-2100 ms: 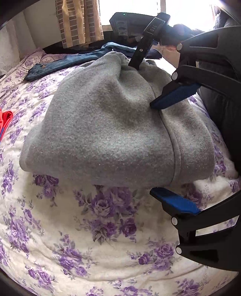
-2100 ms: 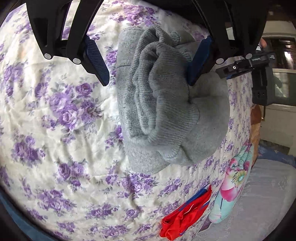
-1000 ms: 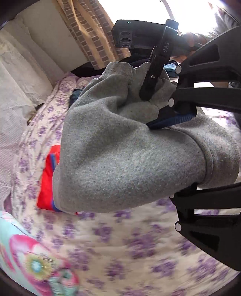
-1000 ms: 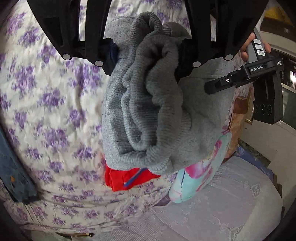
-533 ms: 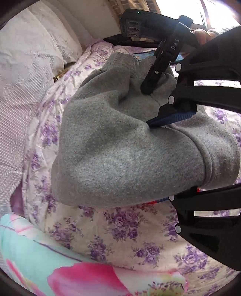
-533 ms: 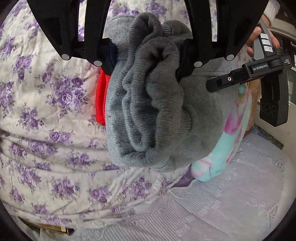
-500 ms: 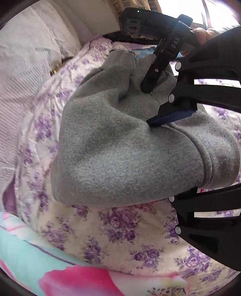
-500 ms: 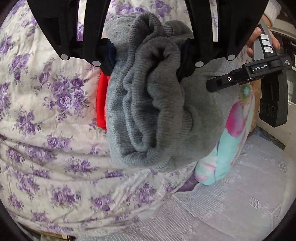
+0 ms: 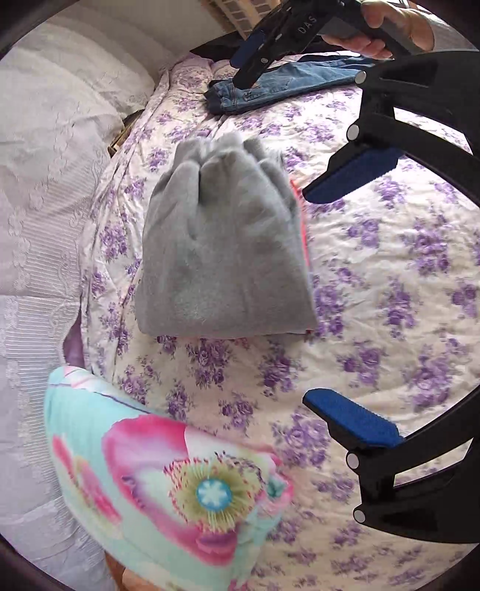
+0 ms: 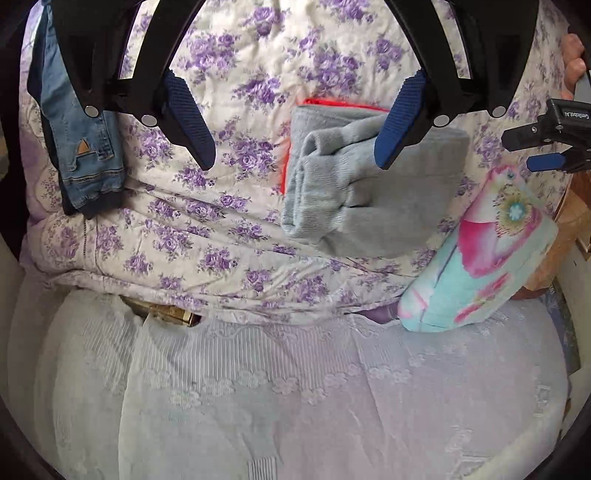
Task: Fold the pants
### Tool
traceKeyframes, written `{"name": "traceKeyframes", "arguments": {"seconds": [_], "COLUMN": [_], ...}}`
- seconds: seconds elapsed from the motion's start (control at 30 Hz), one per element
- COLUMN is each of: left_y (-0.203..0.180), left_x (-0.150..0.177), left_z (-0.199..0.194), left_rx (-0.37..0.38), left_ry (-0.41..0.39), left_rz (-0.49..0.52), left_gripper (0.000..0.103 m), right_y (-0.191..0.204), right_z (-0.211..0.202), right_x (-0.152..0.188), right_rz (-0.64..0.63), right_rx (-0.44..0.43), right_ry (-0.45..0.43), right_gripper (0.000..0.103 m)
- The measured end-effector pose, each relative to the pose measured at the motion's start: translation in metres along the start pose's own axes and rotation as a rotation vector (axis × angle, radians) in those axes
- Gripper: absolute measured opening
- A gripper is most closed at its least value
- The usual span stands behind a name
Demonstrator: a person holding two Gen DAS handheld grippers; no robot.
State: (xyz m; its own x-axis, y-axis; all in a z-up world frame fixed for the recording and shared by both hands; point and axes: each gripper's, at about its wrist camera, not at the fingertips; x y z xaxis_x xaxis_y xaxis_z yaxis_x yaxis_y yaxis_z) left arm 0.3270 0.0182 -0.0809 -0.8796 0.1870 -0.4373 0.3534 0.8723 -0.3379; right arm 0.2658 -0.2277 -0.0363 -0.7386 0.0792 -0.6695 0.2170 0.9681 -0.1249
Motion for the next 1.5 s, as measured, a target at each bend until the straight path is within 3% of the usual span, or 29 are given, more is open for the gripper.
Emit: {"name": "traceKeyframes", "arguments": {"seconds": [0.17, 0.33, 0.47, 0.9, 1.5], "left_y": [-0.056, -0.088, -0.102, -0.117, -0.116], "left_x": [0.056, 0.114, 0.145, 0.168, 0.165], "left_z": [-0.069, -0.114, -0.133, -0.179, -0.181], "left_rx": [-0.126, -0.145, -0.151, -0.183, -0.187], "left_ry": [-0.078, -0.109, -0.108, -0.184, -0.182], "left_rz": [0.057, 0.093, 0.117, 0.114, 0.104], "left_gripper": [0.098, 0.098, 0.098, 0.098, 0.098], "right_y": [0.016, 0.022, 0.019, 0.019, 0.021], "right_z": [-0.069, -0.110, -0.133, -0.182, -0.193], "right_x": [0.054, 0.121, 0.145, 0.145, 0.138], "right_rz": [0.005, 0.039, 0.042, 0.058, 0.050], "right_rx": [0.062, 0.077, 0.086, 0.059, 0.050], "right_ry": [0.066, 0.146, 0.176, 0.105, 0.093], "right_gripper": [0.092, 0.092, 0.092, 0.092, 0.092]}}
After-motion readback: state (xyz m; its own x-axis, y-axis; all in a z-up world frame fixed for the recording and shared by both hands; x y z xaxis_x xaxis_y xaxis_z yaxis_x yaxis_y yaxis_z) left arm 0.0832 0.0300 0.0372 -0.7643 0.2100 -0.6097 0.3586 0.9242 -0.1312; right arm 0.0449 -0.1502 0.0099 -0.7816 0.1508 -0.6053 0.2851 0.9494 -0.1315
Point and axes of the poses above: each gripper's, at about its wrist camera, not at the fingertips, and z roughly the way its jaws point, y to its left, x to its underside, and after that the axes turned 7 degrees about x, right-handed
